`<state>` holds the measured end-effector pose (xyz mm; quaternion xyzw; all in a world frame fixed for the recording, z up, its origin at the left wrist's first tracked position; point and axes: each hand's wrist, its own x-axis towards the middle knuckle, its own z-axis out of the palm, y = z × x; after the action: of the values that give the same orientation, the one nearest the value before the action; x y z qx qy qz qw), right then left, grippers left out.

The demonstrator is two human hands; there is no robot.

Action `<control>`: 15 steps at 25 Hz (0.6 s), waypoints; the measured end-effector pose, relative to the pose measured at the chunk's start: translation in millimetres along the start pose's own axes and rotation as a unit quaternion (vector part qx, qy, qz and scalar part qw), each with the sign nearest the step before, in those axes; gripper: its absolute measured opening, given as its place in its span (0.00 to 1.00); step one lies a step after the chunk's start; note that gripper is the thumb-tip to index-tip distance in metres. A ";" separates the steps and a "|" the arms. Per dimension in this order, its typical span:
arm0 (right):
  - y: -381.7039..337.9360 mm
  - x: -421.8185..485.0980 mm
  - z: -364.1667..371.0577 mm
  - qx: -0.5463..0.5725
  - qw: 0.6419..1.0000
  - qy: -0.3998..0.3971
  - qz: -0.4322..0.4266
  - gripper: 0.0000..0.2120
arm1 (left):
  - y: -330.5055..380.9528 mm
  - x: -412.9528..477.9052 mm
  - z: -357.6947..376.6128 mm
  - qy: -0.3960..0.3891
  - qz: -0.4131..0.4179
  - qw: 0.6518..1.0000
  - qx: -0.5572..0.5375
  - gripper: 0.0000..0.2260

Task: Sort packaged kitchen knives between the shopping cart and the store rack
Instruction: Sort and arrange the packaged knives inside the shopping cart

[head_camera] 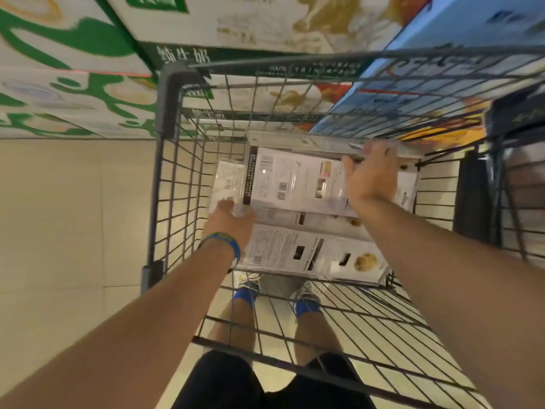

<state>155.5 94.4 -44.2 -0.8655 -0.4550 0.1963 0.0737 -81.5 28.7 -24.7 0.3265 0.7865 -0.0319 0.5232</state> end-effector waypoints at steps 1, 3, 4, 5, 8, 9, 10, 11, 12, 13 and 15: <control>4.5 -10.0 7.5 0.060 0.998 0.005 0.008 0.26 | 1.5 9.4 5.3 0.031 0.006 0.999 0.019 0.21; 7.9 -39.5 22.0 0.113 0.993 0.008 -0.011 0.31 | 5.6 24.1 15.1 0.091 0.045 0.994 0.050 0.22; 9.2 -55.0 27.8 0.122 0.992 0.006 -0.029 0.33 | 8.7 30.1 19.2 0.111 0.059 0.991 0.051 0.23; 10.7 -68.8 32.3 0.125 0.991 -0.006 -0.038 0.34 | 13.0 36.4 21.7 0.124 0.064 0.989 0.041 0.24; 18.5 -99.9 43.8 0.030 0.990 -0.119 -0.067 0.37 | 22.4 53.8 20.0 0.101 0.049 0.994 -0.012 0.23; 20.5 -106.9 45.4 -0.025 0.984 -0.157 -0.082 0.39 | 24.1 56.0 17.8 0.097 0.052 0.994 -0.021 0.20; 21.1 -110.5 44.9 -0.061 0.978 -0.177 -0.090 0.39 | 25.4 55.5 15.4 0.099 0.060 0.993 -0.022 0.16; 19.6 -110.6 41.9 -0.079 0.976 -0.182 -0.088 0.39 | 26.4 51.9 12.8 0.102 0.070 0.992 -0.013 0.14; 16.7 -109.8 37.8 -0.090 0.976 -0.181 -0.078 0.40 | 26.5 45.5 9.9 0.096 0.080 0.992 0.003 0.15; 13.9 -110.2 32.3 -0.102 0.977 -0.174 -0.064 0.41 | 25.3 36.6 7.3 0.083 0.094 0.992 0.022 0.17; 12.0 -115.9 18.3 -0.130 0.980 -0.140 -0.045 0.41 | 18.4 14.0 3.2 0.039 0.122 0.991 0.037 0.18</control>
<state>98.1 -8.1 -33.0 -0.8102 -0.5210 0.2512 -0.0954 -72.2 48.6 -32.6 0.4398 0.7590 0.0158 0.4799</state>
